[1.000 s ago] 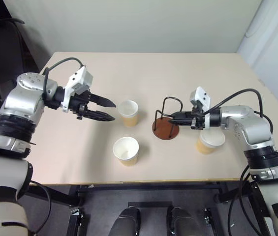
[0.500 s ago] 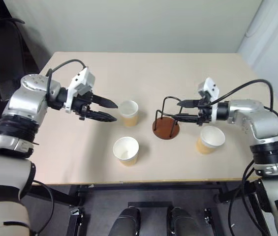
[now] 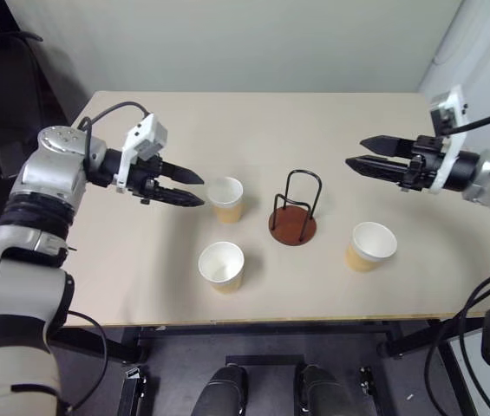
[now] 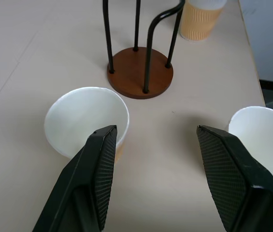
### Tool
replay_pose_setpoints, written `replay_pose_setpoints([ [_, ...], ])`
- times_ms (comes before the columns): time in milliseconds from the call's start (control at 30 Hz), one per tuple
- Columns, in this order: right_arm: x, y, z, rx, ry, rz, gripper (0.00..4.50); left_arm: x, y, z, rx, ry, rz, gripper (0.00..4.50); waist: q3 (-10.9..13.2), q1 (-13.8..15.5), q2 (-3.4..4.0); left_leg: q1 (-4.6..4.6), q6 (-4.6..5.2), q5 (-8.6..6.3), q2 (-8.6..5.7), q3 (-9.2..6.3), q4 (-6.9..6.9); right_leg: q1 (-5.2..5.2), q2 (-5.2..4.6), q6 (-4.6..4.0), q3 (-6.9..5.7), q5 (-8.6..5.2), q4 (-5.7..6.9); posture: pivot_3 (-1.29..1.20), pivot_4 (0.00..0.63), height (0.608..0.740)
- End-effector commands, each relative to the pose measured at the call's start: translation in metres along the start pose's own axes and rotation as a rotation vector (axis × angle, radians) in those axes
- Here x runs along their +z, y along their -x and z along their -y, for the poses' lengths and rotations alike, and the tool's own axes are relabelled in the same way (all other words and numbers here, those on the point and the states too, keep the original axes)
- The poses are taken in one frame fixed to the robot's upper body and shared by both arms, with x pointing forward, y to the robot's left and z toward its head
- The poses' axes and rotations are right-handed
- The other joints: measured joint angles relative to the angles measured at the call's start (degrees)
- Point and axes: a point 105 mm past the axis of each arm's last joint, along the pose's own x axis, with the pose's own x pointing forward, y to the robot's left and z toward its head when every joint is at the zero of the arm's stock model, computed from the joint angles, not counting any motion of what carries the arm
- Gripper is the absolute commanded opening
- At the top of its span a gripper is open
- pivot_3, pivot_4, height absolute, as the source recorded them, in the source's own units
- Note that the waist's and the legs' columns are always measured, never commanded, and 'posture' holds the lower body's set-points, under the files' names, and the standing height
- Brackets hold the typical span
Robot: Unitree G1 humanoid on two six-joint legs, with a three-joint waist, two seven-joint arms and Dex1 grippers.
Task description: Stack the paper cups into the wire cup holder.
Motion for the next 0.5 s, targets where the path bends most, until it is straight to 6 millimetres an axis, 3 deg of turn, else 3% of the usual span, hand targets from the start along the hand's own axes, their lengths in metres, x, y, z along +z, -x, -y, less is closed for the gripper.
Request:
replay_pose_setpoints([
  [33,0.015,0.015,-0.010,0.001,0.061,0.003,3.49,0.015,0.008,-0.004,0.006,-0.084,-0.007,2.81,0.0,0.0,0.00,0.01,0.00,-0.01,0.00,0.00,-0.01,0.00,0.00,0.01,0.00,-0.03,0.00,0.00,0.150,0.740],
  [133,0.005,0.023,-0.013,-0.013,0.109,-0.079,3.49,0.018,0.010,-0.008,0.028,-0.122,-0.023,2.81,0.0,0.3,0.00,-0.04,0.03,-0.03,-0.01,-0.01,0.01,0.01,-0.01,0.06,0.00,-0.11,0.00,0.00,0.150,0.740],
  [300,-0.029,0.039,-0.027,0.011,0.217,-0.290,3.49,0.015,0.009,-0.010,0.028,-0.178,-0.079,2.81,0.0,0.6,-0.01,-0.10,0.05,-0.14,-0.04,-0.02,0.02,0.01,-0.03,0.19,0.00,-0.26,0.02,0.00,0.150,0.740],
  [500,-0.025,0.044,-0.022,-0.025,0.218,-0.272,3.49,0.008,0.008,-0.013,0.034,-0.287,-0.181,2.81,0.0,0.2,-0.02,-0.06,0.11,-0.22,-0.07,0.05,0.09,0.00,-0.04,0.36,0.09,-0.27,0.02,0.00,0.150,0.740],
])
